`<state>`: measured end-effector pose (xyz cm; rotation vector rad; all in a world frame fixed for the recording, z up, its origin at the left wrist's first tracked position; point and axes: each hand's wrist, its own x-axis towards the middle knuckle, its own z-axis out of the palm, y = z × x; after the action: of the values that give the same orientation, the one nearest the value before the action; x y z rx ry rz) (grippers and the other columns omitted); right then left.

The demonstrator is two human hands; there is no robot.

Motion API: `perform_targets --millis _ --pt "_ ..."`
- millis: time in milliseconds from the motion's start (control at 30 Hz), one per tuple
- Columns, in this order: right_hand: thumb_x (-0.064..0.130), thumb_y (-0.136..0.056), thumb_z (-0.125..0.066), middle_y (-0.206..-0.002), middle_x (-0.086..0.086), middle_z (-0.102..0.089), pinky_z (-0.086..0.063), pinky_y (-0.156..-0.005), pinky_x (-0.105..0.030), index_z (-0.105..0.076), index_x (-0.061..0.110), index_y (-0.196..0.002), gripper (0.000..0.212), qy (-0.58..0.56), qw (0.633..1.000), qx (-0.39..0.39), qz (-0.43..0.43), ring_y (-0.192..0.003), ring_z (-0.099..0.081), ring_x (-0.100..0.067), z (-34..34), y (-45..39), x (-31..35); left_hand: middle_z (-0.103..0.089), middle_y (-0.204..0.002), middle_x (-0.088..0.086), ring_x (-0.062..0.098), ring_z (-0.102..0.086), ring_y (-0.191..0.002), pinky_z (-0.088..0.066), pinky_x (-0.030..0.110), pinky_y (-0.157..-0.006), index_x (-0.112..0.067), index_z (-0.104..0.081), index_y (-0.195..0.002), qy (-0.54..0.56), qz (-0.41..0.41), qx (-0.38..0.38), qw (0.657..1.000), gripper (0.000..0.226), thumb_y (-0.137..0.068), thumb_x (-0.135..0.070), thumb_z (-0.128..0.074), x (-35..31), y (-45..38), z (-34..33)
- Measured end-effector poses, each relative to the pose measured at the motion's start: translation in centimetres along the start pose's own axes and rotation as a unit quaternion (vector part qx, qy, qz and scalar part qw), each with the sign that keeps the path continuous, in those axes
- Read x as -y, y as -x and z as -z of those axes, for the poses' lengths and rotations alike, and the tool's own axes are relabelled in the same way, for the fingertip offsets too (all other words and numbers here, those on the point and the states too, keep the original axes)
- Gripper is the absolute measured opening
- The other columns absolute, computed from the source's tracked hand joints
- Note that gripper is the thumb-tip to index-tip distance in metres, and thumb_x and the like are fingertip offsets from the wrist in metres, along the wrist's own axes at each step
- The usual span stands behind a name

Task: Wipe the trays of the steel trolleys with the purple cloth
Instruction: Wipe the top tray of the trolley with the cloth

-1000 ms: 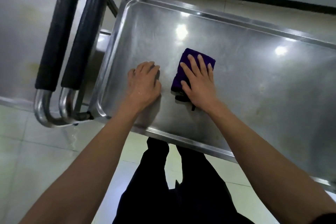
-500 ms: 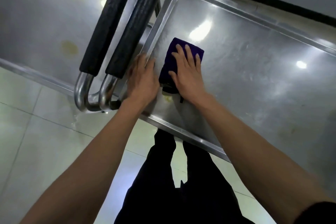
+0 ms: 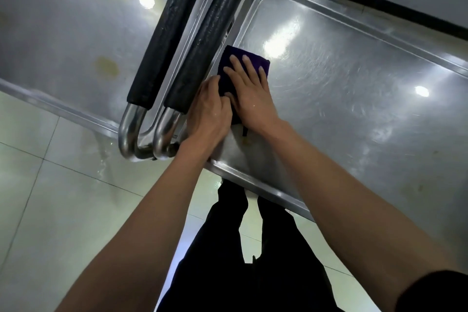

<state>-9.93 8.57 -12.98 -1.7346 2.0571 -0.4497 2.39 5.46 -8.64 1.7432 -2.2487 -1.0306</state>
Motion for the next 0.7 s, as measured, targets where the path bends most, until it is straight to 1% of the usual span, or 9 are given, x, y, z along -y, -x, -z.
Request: perform_targets --millis 67,133,167,267,333,433,567,700 --pt "0.028 -0.1 -0.05 -0.165 0.0 -0.018 -0.002 -0.124 -0.047 -0.035 0.019 -0.153 0.055 -0.002 1.0 -0.006 0.0 -0.153 -0.005 -0.023 0.2 0.7 -0.3 -0.045 -0.149 0.006 0.02 -0.044 -0.134 -0.042 0.04 -0.108 -0.018 -0.038 -0.147 -0.002 -0.011 0.0 1.0 0.052 -0.096 -0.021 -0.04 0.1 0.0 0.0" --pt "0.027 -0.099 -0.052 -0.165 0.0 -0.019 -0.003 -0.124 -0.048 -0.035 0.02 -0.152 0.057 0.001 1.0 -0.009 -0.007 -0.153 -0.006 -0.022 0.3 1.8 -0.8 -0.048 -0.143 0.005 0.02 -0.045 -0.129 -0.044 0.041 -0.105 -0.017 -0.043 -0.141 -0.026 -0.042 -0.001 0.999 0.048 -0.094 -0.019 -0.042 0.1 0.1 0.0" --pt "0.027 -0.098 -0.053 -0.165 0.001 -0.018 -0.004 -0.124 -0.048 -0.034 0.02 -0.153 0.058 0.005 1.0 -0.009 -0.014 -0.153 -0.006 -0.022 0.3 2.7 -1.1 -0.048 -0.143 0.006 0.021 -0.043 -0.13 -0.044 0.044 -0.105 -0.016 -0.045 -0.139 -0.058 -0.062 0.0 0.996 0.046 -0.093 -0.019 -0.043 0.1 0.1 0.0" --pt "0.028 -0.098 -0.053 -0.165 0.002 -0.016 -0.004 -0.124 -0.048 -0.032 0.021 -0.153 0.06 0.017 0.999 -0.011 -0.039 -0.154 -0.004 -0.02 0.7 5.6 -2.6 -0.04 -0.151 0.007 0.026 -0.032 -0.141 -0.035 0.049 -0.112 -0.015 -0.047 -0.139 -0.173 -0.099 0.015 0.98 0.044 -0.096 -0.023 -0.043 -0.5 0.6 -0.7" --pt "0.029 -0.099 -0.051 -0.166 0.002 -0.015 -0.004 -0.124 -0.048 -0.031 0.021 -0.154 0.059 0.02 0.998 -0.012 -0.053 -0.154 -0.002 -0.02 1.2 7.6 -3.9 -0.04 -0.152 0.008 0.027 -0.031 -0.143 -0.032 0.05 -0.115 -0.015 -0.048 -0.139 -0.209 -0.135 0.032 0.968 0.043 -0.097 -0.024 -0.044 -1.4 1.2 -1.6" --pt "0.029 -0.099 -0.052 -0.166 0.004 -0.014 -0.002 -0.124 -0.047 -0.03 0.022 -0.154 0.06 0.015 0.997 -0.007 -0.072 -0.153 -0.002 -0.019 2.3 10.1 -5.8 -0.04 -0.154 0.009 0.026 -0.032 -0.144 -0.031 0.052 -0.116 -0.015 -0.051 -0.139 -0.21 -0.178 0.072 0.959 0.043 -0.097 -0.022 -0.047 -3.3 2.6 -3.5" --pt "0.027 -0.097 -0.055 -0.166 0.005 -0.013 0.001 -0.124 -0.045 -0.03 0.022 -0.154 0.062 0.006 0.995 -0.002 -0.1 -0.153 -0.001 -0.018 4.1 13.7 -8.7 -0.049 -0.146 0.006 0.024 -0.039 -0.138 -0.036 0.05 -0.11 -0.016 -0.055 -0.135 -0.226 -0.201 0.079 0.95 0.042 -0.095 -0.023 -0.048 -6.4 4.3 -6.5" --pt "0.028 -0.098 -0.054 -0.166 0.006 -0.012 0.002 -0.124 -0.044 -0.03 0.023 -0.154 0.061 0.007 0.99 -0.013 -0.141 -0.153 0.001 -0.017 5.9 18.3 -11.8 -0.055 -0.139 0.005 0.025 -0.043 -0.134 -0.036 0.051 -0.104 -0.017 -0.058 -0.131 -0.24 -0.226 0.089 0.94 0.037 -0.097 -0.026 -0.047 -9.5 6.1 -9.7"
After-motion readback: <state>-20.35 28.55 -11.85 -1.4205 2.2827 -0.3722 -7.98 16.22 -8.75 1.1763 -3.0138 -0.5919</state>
